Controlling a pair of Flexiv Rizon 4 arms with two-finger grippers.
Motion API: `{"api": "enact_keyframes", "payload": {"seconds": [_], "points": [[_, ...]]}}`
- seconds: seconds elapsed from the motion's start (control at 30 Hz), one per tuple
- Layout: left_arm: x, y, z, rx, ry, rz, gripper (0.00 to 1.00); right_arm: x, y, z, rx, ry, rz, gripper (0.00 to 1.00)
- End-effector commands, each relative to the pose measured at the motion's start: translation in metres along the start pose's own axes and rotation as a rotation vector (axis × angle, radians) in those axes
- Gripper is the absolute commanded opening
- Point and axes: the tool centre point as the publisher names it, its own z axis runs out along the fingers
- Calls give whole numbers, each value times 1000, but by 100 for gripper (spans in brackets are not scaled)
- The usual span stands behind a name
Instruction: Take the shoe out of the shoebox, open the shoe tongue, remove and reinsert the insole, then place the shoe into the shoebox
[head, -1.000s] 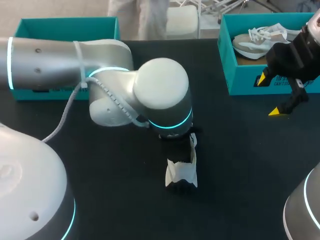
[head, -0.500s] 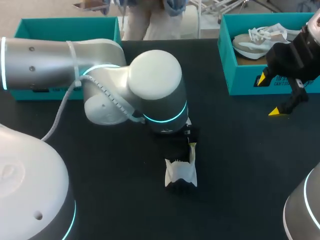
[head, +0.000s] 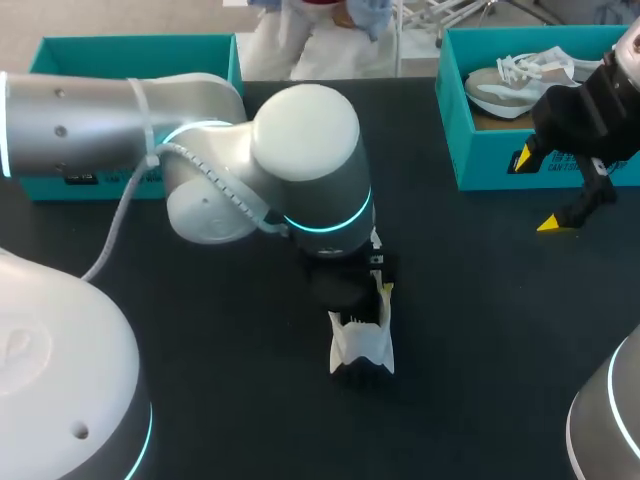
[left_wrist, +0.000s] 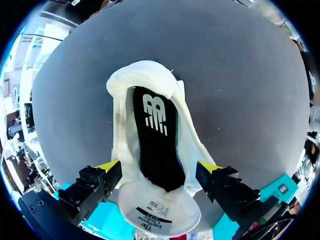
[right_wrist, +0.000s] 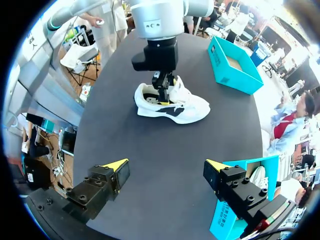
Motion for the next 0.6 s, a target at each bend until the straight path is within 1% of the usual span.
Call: {"api": "enact_keyframes", "payload": {"seconds": [0.03,0.13,0.2,0.33,0.43,0.5,0.6], "points": [[5,1,-18,6,-3,21,100,-2,1,1,3,2,0,100],[4,2,-30,12,-12,35,100,-2,1,1,3,2,0,100],[4,4,-39,2,-7,52,100,-2,1,1,3,2,0,100],[6,12,-48,1,-6,59,100,-2,1,1,3,2,0,100],[8,26,-51,6,-8,59,100,-2,1,1,3,2,0,100],[7,36,-52,-8,-2,64,100,-2,1,1,3,2,0,100],[4,48,-57,17,-29,74,100,-2,1,1,3,2,0,100]]}}
